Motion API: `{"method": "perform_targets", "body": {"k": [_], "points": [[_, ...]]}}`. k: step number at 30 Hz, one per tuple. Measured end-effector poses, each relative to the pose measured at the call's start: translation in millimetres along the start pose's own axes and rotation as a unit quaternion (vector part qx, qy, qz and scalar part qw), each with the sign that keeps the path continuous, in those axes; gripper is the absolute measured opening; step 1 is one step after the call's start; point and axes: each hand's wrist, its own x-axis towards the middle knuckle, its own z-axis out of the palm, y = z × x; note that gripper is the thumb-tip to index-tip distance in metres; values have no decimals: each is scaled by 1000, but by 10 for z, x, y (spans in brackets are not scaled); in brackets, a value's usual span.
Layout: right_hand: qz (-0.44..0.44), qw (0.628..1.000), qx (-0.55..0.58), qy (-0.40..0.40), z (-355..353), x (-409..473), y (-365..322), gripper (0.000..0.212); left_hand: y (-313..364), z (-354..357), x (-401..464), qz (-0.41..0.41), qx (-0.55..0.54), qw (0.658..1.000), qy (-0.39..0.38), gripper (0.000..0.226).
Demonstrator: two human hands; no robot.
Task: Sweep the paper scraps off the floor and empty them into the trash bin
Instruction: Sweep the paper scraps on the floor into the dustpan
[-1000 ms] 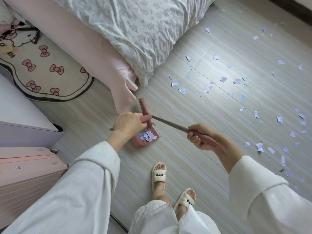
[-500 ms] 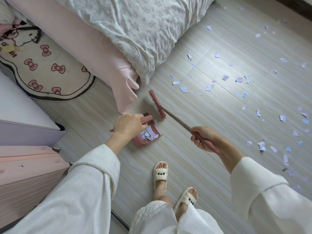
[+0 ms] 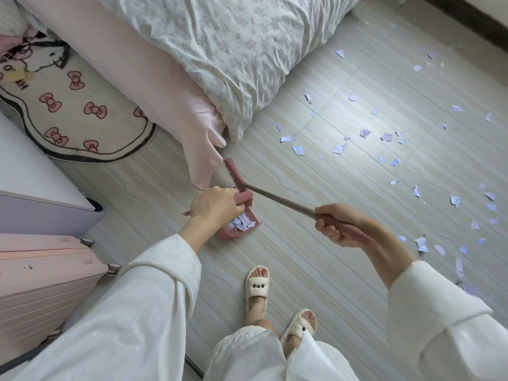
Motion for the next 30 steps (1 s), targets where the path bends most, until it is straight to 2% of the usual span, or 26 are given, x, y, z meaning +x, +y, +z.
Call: {"method": "perform_targets", "body": {"k": [6,13,18,23,30], "points": [[-56,995,-48,63,82,115,82,20,11,-6,-32,-2,8,1000,-17,22],[-64,990,-84,97,132,349,114,19,-121,-55,-178,5,12,1000,-8,21],[-49,990,-99,85,142,396,207,16,-72,-12,-106,27,54,998,-24,20],[-55,986,-139,70,285,444,255,7,-104,-103,-88,33,49,998,-14,16],[-25,995,-80,51,257,468,196,10,-94,-255,-123,44,67,997,-24,21]]}}
